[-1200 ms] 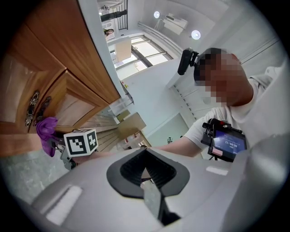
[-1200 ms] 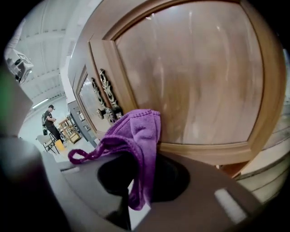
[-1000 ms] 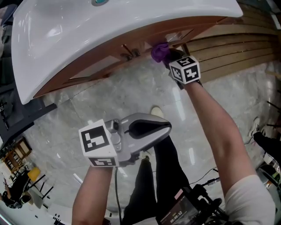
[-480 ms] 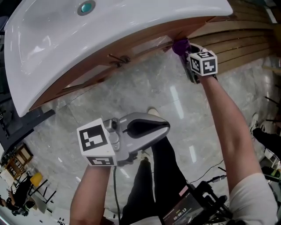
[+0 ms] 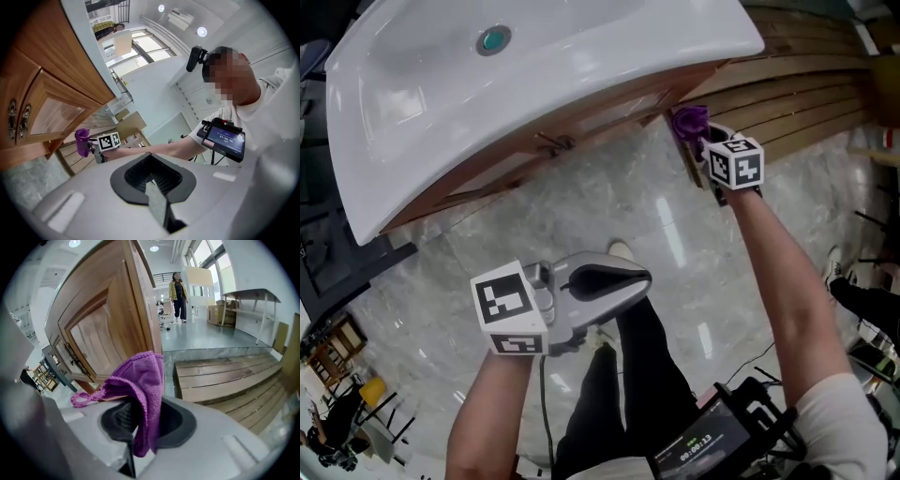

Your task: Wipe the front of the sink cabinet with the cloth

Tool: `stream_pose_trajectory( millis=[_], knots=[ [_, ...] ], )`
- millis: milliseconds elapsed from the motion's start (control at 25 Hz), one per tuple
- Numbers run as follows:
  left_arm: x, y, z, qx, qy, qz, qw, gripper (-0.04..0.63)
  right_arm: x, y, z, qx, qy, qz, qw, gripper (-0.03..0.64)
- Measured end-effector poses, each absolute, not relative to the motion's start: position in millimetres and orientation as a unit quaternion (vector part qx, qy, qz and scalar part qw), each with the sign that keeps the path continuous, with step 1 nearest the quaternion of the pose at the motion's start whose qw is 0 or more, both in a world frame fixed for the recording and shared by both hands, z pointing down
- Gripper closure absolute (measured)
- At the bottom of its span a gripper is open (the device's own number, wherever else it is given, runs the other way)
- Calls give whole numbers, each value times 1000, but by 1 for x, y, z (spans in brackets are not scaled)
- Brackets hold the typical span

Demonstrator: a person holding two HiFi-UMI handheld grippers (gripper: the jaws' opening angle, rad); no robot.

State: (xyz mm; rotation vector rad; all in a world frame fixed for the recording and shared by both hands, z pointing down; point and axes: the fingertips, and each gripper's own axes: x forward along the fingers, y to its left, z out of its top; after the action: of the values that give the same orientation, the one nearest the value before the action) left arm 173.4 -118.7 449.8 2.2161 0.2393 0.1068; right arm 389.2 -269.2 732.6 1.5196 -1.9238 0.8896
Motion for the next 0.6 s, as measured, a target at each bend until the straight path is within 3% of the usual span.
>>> stream_pose_trajectory(
  millis=[280,600],
  knots=[
    [139,-87,380,900,93,34,424,589,348,-183,660,552,-698,369,267,541],
    [79,-30,270,917,63,27,392,589,264,-94,514,543,-727,352,230,541]
  ],
)
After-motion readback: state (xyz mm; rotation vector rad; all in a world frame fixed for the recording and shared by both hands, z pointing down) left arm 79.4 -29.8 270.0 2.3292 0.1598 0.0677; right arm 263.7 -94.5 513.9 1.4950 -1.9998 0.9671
